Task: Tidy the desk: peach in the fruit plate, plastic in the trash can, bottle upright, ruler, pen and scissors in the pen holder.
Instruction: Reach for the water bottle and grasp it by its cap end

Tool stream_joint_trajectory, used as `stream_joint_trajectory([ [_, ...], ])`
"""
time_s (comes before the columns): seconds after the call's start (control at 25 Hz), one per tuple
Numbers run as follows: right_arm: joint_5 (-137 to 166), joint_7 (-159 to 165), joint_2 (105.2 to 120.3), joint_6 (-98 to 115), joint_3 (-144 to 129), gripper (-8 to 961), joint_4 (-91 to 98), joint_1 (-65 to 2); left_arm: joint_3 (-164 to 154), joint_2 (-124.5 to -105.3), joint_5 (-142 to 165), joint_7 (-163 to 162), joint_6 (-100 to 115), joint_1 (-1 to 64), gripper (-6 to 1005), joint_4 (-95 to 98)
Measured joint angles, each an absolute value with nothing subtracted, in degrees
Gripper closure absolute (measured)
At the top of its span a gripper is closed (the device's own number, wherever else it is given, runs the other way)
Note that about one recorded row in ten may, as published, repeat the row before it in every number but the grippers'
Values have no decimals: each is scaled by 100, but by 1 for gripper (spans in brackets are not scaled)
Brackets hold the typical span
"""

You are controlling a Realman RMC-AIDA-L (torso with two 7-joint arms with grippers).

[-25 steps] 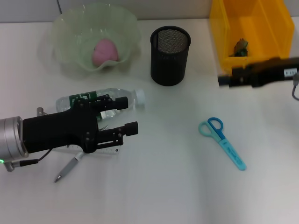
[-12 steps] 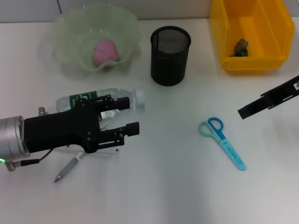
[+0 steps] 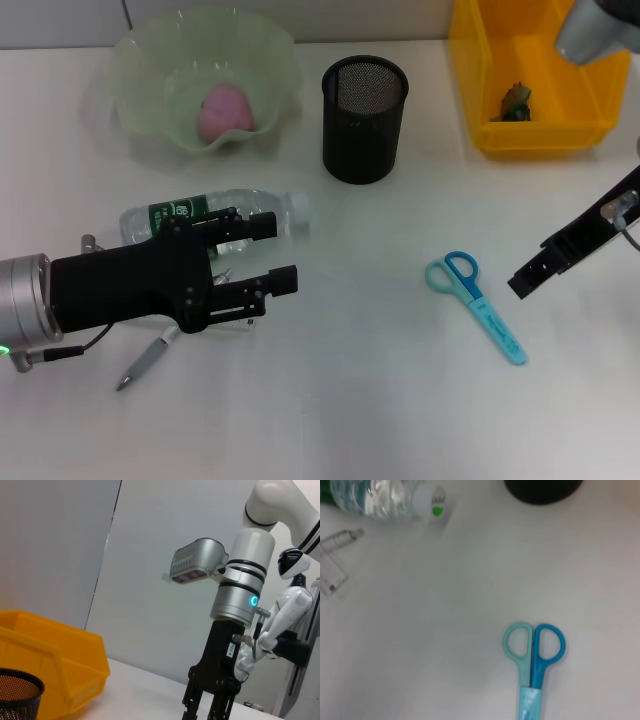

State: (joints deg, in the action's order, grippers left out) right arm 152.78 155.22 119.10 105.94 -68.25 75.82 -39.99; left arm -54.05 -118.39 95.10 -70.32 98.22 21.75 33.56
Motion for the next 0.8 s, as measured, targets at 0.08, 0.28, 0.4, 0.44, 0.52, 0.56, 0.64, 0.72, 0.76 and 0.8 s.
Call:
stream_joint_trajectory([
  [0.08, 15307, 15559, 11916, 10587, -6925, 330, 7551, -4004, -5405, -11839, 9510, -7032, 9830, 2164, 296, 3349],
  [0.28, 15325, 15658, 11927, 10458, -7071, 332, 7351, -4006, -5405, -11839, 9510, -7031, 9824, 2144, 296, 3349],
  [0.4, 15332, 15694, 11928, 10260, -7075, 333, 7161, -4007, -5405, -11839, 9510, -7018, 9817, 2140, 296, 3348],
  [0.44, 15331, 15706, 11932, 10185, -7076, 334, 7086, -4008, -5405, -11844, 9510, -6988, 9810, 2140, 295, 3348],
  [0.52, 15305, 15741, 11944, 10014, -7102, 335, 6914, -4012, -5405, -11847, 9510, -6985, 9807, 2142, 295, 3345],
  [0.56, 15291, 15765, 11949, 9940, -7132, 335, 6826, -4019, -5405, -11848, 9510, -6985, 9805, 2145, 295, 3343],
  [0.64, 15280, 15805, 11952, 9817, -7221, 336, 6696, -4040, -5401, -11848, 9510, -6984, 9799, 2149, 295, 3340],
  [0.72, 15246, 15837, 11953, 9719, -7305, 337, 6627, -4047, -5399, -11848, 9510, -6983, 9790, 2159, 295, 3340],
  [0.76, 15228, 15846, 11953, 9685, -7331, 338, 6608, -4049, -5399, -11846, 9510, -6983, 9781, 2162, 295, 3340],
  [0.8, 15213, 15852, 11954, 9652, -7354, 339, 6587, -4056, -5399, -11844, 9510, -6982, 9771, 2165, 295, 3339],
])
